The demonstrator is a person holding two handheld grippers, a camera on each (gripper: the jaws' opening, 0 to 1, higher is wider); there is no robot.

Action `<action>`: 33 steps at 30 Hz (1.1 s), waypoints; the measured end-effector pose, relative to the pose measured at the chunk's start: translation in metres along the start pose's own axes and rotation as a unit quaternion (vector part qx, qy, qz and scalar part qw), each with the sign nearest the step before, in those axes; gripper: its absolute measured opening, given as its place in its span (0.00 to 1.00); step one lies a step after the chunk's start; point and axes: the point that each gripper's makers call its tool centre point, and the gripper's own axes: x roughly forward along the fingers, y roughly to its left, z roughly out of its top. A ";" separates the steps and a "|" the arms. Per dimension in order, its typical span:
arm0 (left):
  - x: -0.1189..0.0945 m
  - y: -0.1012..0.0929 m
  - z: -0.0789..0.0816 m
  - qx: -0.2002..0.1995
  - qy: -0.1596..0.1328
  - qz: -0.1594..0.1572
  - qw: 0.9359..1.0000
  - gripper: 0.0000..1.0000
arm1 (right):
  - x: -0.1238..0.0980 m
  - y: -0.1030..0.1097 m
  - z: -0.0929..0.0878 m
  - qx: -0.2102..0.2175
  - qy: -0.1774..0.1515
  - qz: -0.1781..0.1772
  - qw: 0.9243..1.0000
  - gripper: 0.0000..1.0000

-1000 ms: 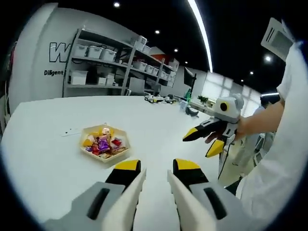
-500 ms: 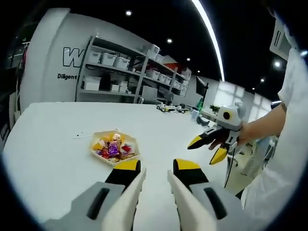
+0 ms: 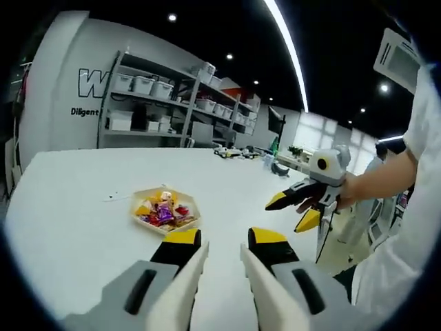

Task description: Place the target food into the container with the food tongs after gripping and lifting it, then release it inside without dropping or visibly crushing the food.

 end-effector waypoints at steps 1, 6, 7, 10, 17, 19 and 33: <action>0.005 -0.001 -0.001 -0.001 0.000 0.004 1.000 0.24 | -0.001 -0.003 0.000 -0.002 -0.003 0.010 1.000 0.45; 0.018 0.001 -0.002 -0.008 -0.003 0.055 0.998 0.24 | -0.015 -0.006 -0.016 -0.043 0.030 0.085 0.995 0.46; 0.020 -0.002 -0.001 -0.017 -0.007 0.054 0.998 0.24 | -0.017 -0.009 -0.017 -0.050 0.031 0.091 0.994 0.45; 0.024 -0.010 -0.001 -0.015 -0.010 0.056 0.998 0.24 | -0.022 -0.013 -0.020 -0.050 0.036 0.095 0.994 0.45; 0.033 -0.008 -0.004 -0.008 -0.004 0.011 1.000 0.24 | -0.007 -0.017 -0.024 -0.020 0.001 0.048 0.999 0.45; 0.034 -0.013 -0.004 0.002 -0.002 0.001 1.000 0.24 | -0.005 -0.013 -0.021 -0.024 -0.003 0.051 0.998 0.45; 0.050 -0.037 -0.013 0.002 -0.026 -0.008 1.000 0.24 | -0.017 -0.007 -0.029 -0.050 0.005 0.104 0.993 0.44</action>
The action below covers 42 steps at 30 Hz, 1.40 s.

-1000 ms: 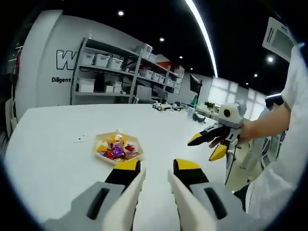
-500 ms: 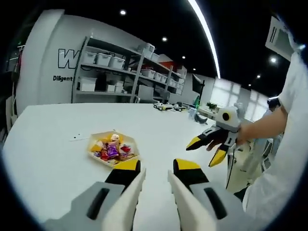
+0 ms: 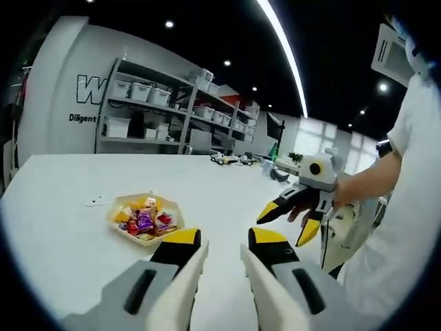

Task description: Place the target food into the container with the food tongs after gripping and lifting it, then release it inside without dropping or visibly crushing the food.

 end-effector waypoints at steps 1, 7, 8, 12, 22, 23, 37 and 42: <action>-0.001 0.002 -0.004 -0.004 0.003 -0.001 1.000 0.24 | 0.002 -0.002 -0.001 0.003 -0.002 0.000 1.000 0.44; -0.006 0.008 -0.014 -0.010 0.009 -0.006 1.000 0.24 | 0.013 0.006 0.004 0.000 -0.016 0.002 1.000 0.42; -0.005 0.008 -0.016 -0.009 0.010 -0.006 1.000 0.24 | 0.014 0.006 0.004 -0.001 -0.016 0.002 1.000 0.42; 0.003 0.000 -0.017 -0.013 0.013 -0.022 1.000 0.24 | 0.013 0.007 0.006 0.001 -0.017 -0.004 1.000 0.41; 0.016 -0.001 -0.012 -0.012 0.000 -0.034 0.999 0.24 | 0.006 0.006 0.000 0.003 -0.013 0.002 1.000 0.39; 0.016 -0.001 -0.009 -0.014 -0.001 -0.034 0.999 0.24 | 0.005 0.006 0.001 0.002 -0.013 0.001 1.000 0.39; 0.014 -0.002 -0.002 -0.029 0.005 -0.043 0.999 0.24 | 0.013 0.012 0.019 0.005 -0.017 0.016 1.000 0.35; 0.016 -0.004 -0.007 -0.028 0.012 -0.054 0.998 0.24 | 0.016 0.011 0.023 0.002 -0.014 0.025 1.000 0.33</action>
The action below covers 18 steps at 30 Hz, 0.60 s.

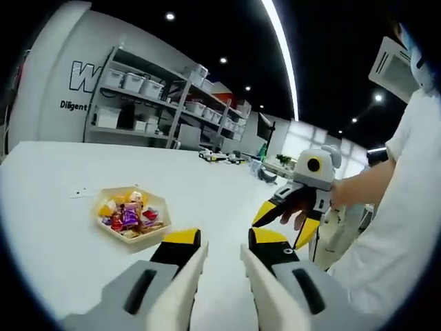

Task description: Place the target food into the container with the food tongs after gripping and lifting it, then release it inside without dropping or visibly crushing the food.

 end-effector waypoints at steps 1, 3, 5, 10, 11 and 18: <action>0.001 -0.002 -0.002 0.003 0.002 -0.005 1.000 0.24 | 0.002 0.000 0.001 -0.001 0.001 0.003 1.000 0.32; 0.003 -0.003 -0.006 0.002 0.003 -0.012 1.000 0.24 | 0.006 0.001 0.002 -0.005 0.004 0.014 1.000 0.29; 0.003 -0.006 -0.006 -0.003 -0.004 -0.021 1.000 0.24 | 0.008 0.003 0.005 -0.007 0.001 0.025 1.000 0.26; 0.005 -0.006 -0.005 -0.009 -0.006 -0.028 1.000 0.24 | 0.014 0.004 0.013 -0.010 -0.005 0.036 0.999 0.25; 0.005 -0.007 -0.004 -0.011 -0.009 -0.030 0.999 0.24 | 0.014 0.004 0.013 -0.009 -0.005 0.039 0.999 0.25; 0.006 -0.010 0.001 -0.012 -0.015 -0.044 0.999 0.24 | 0.016 0.010 0.020 -0.009 -0.008 0.065 0.998 0.18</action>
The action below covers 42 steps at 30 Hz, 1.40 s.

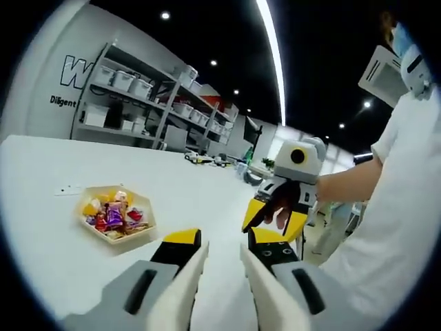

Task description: Place the target food into the container with the food tongs after gripping and lifting it, then release it inside without dropping or visibly crushing the food.

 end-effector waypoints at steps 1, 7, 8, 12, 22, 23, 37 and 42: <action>0.001 -0.002 0.000 0.000 0.000 -0.004 1.000 0.24 | 0.000 0.001 0.001 0.001 0.000 0.003 1.000 0.18; 0.007 -0.010 0.006 -0.008 -0.009 -0.029 1.000 0.23 | -0.001 0.002 0.009 0.010 -0.011 0.021 1.000 0.15; 0.008 -0.011 0.007 -0.008 -0.009 -0.031 0.999 0.23 | -0.002 0.002 0.011 0.009 -0.012 0.021 1.000 0.14; 0.011 -0.013 0.010 -0.012 -0.011 -0.044 0.999 0.23 | -0.002 0.003 0.016 0.009 -0.015 0.031 0.999 0.10; 0.017 -0.017 0.013 -0.019 -0.010 -0.069 0.997 0.23 | -0.003 -0.004 0.014 0.011 -0.008 0.036 0.999 0.08; 0.017 -0.016 0.014 -0.018 -0.010 -0.069 0.997 0.23 | -0.003 -0.005 0.013 0.008 -0.006 0.035 0.999 0.08; 0.025 -0.025 0.015 -0.024 -0.006 -0.097 0.995 0.23 | 0.001 -0.004 0.010 0.013 0.002 0.052 0.999 0.03; 0.026 -0.027 0.015 -0.025 -0.005 -0.103 0.994 0.23 | 0.002 -0.002 0.010 0.013 0.005 0.058 0.998 0.00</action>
